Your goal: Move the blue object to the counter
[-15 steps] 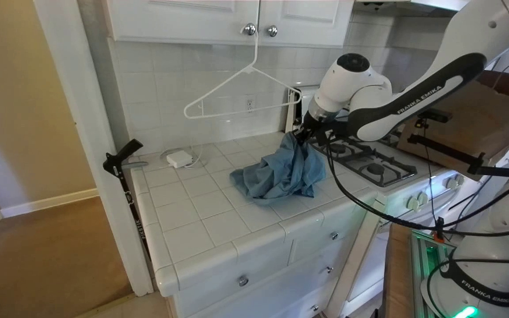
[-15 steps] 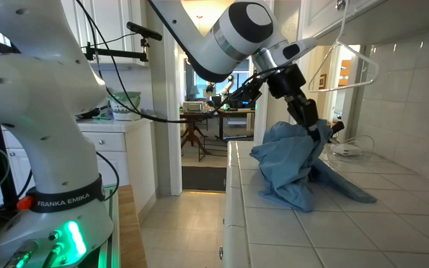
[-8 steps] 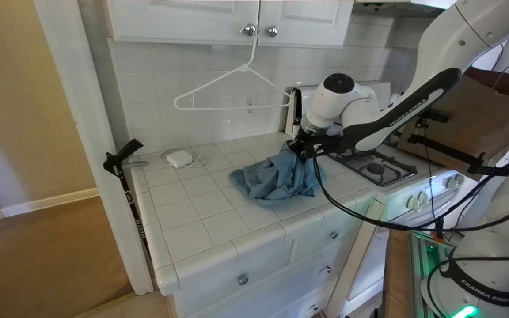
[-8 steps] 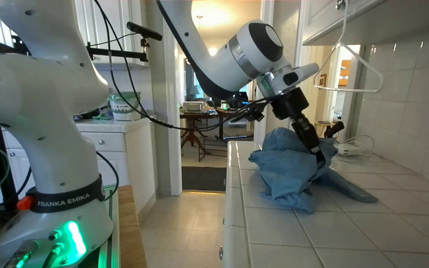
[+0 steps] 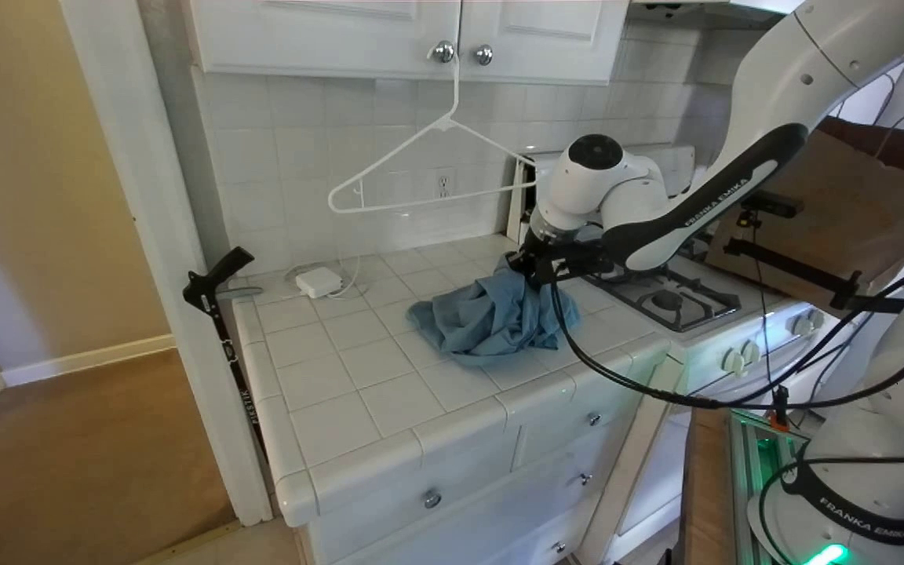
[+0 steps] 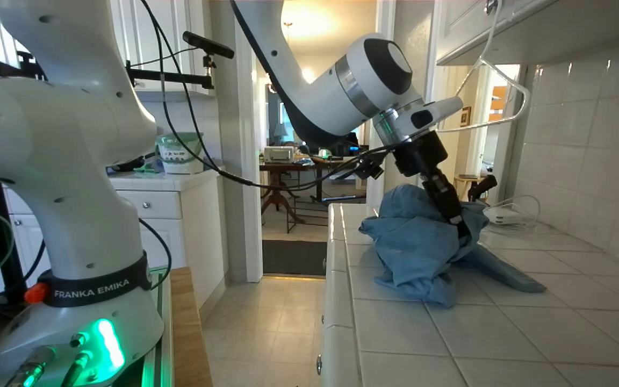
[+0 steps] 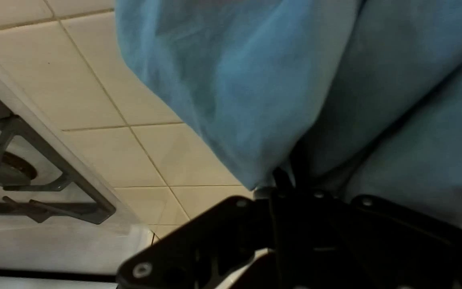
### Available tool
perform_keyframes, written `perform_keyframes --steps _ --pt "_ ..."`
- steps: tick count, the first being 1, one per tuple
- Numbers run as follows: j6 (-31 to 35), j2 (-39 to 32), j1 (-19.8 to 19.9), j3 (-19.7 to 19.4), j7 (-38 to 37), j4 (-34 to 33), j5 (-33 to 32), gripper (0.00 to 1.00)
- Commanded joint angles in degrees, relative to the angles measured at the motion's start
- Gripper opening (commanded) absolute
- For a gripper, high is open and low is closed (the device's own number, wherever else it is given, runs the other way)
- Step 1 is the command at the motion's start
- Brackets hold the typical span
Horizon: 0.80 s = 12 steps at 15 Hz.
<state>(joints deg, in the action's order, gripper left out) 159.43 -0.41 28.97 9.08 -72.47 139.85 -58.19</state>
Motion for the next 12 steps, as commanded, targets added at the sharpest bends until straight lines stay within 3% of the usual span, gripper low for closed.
perform_keyframes --steps 1,6,12 --pt "0.53 -4.13 0.03 -0.27 -10.09 -5.01 -9.00 0.01" --pt "-0.87 -11.28 -1.02 -0.45 -24.70 -12.21 -22.65 0.01" --pt "-1.51 -19.07 -2.11 -0.47 -33.68 -17.94 -30.75 0.01"
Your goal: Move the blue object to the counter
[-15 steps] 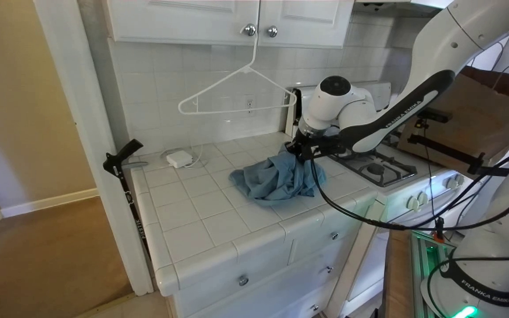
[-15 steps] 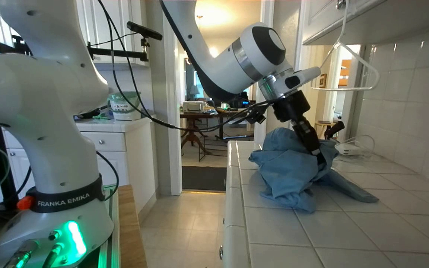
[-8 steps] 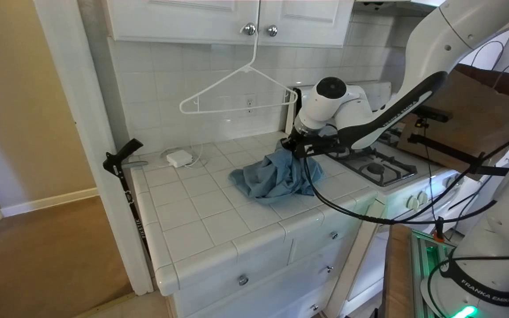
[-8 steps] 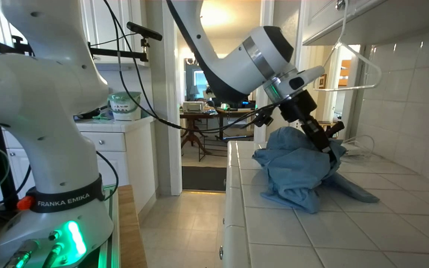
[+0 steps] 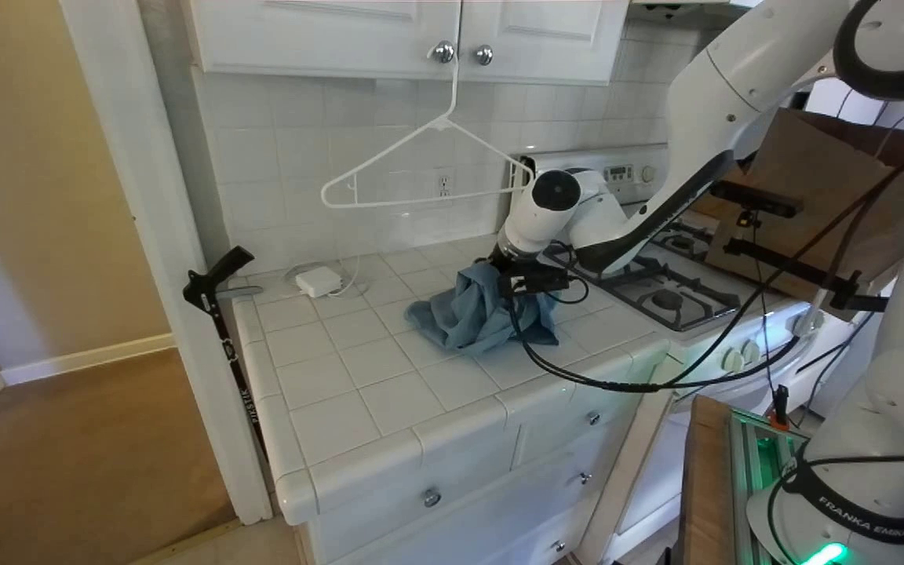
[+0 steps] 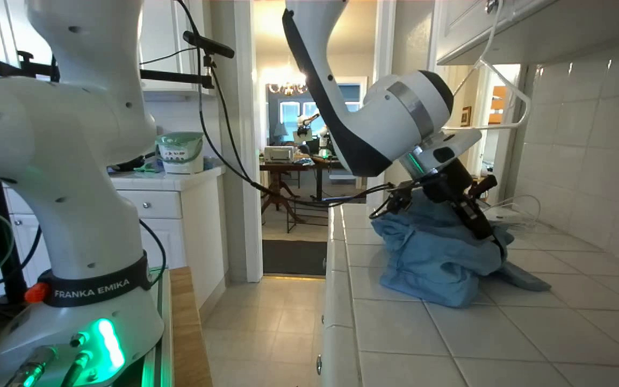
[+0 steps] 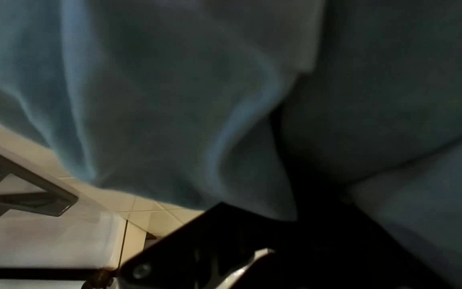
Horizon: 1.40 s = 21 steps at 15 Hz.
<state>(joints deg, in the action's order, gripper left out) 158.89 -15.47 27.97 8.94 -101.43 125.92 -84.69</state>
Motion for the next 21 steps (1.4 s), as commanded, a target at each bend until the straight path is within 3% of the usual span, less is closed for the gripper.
perform_keyframes --steps 1,3,6,12,15,18,19,21 --pt "-1.24 -4.74 -1.28 -0.35 -5.64 -4.72 -5.09 0.27" --pt "-1.93 -4.72 -1.64 -0.27 -6.87 -5.28 -6.40 0.34" --pt "-2.26 -0.83 -1.34 0.32 -3.61 -2.51 -3.67 0.56" --pt "3.22 10.50 0.45 0.29 3.87 6.30 0.32 0.97" --pt "7.96 15.47 1.45 -0.33 9.36 10.09 4.23 1.00" --pt "12.36 18.54 2.18 -0.90 19.49 14.16 13.10 1.00" --pt "13.63 19.55 -4.97 -8.22 23.97 15.73 17.08 1.00" --pt "11.00 20.48 -8.19 -10.36 32.00 18.49 25.45 1.00"
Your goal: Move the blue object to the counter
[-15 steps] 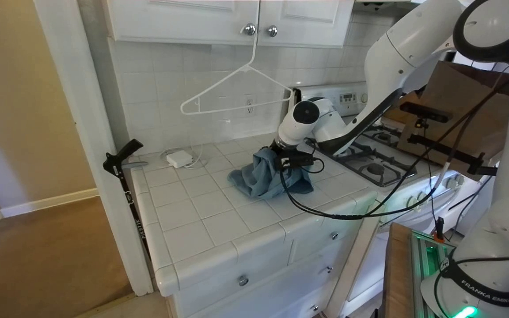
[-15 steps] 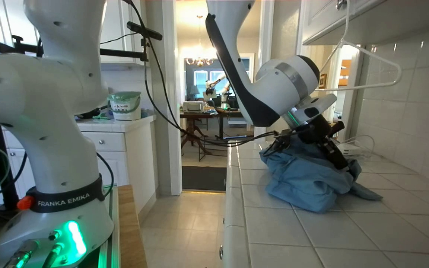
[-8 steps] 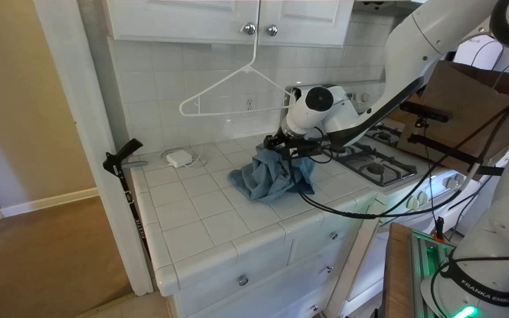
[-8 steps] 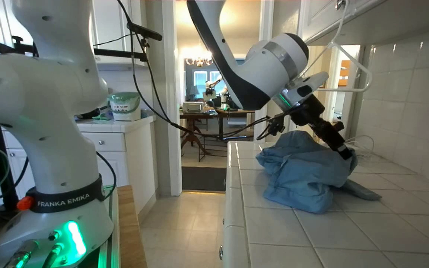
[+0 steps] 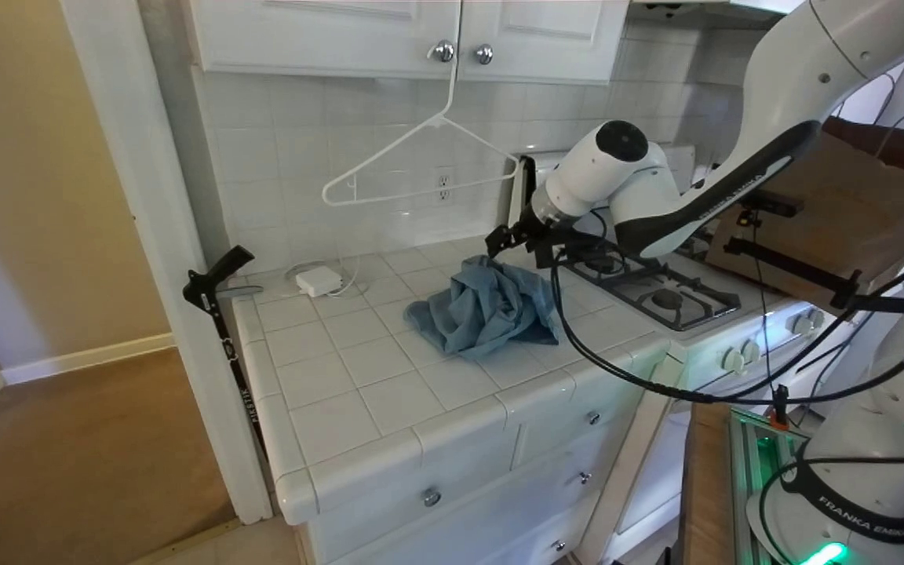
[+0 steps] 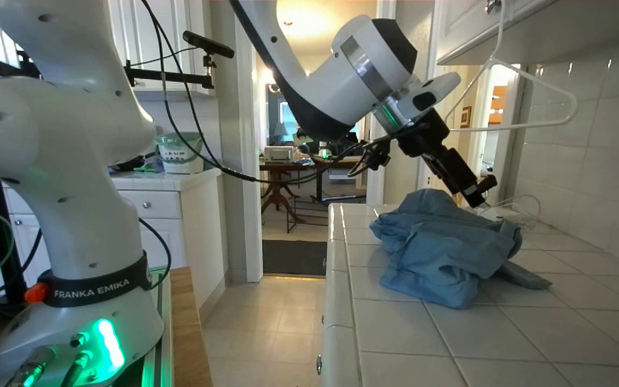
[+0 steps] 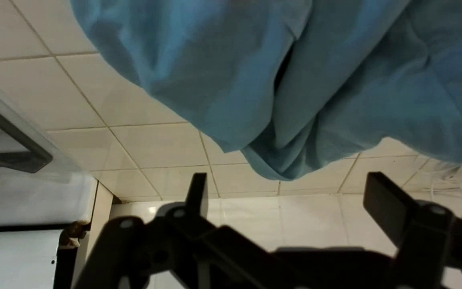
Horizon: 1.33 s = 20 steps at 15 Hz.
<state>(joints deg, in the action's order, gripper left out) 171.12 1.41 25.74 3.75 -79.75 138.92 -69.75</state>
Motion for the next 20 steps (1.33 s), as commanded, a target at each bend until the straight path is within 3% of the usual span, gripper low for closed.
perform_keyframes --steps 1,4,8,13,14,15,17,20 --pt "-1.78 3.72 -7.71 -6.47 14.59 6.84 14.73 1.00" --pt "-7.33 6.25 -12.50 -7.75 26.31 9.06 28.00 1.00" --pt "-24.86 12.01 -17.24 -6.81 43.57 3.40 44.52 1.00" --pt "-48.22 14.23 -18.03 -7.40 63.98 -10.21 53.48 1.00" --pt "-50.62 13.54 -19.67 -9.53 68.38 -12.40 55.64 1.00" --pt "-45.44 14.64 -17.03 -6.82 61.49 -7.99 51.64 1.00" --pt "-49.15 14.56 -17.92 -8.08 66.31 -11.20 53.83 1.00" --pt "-49.59 14.09 -18.25 -8.33 67.03 -11.64 53.99 1.00"
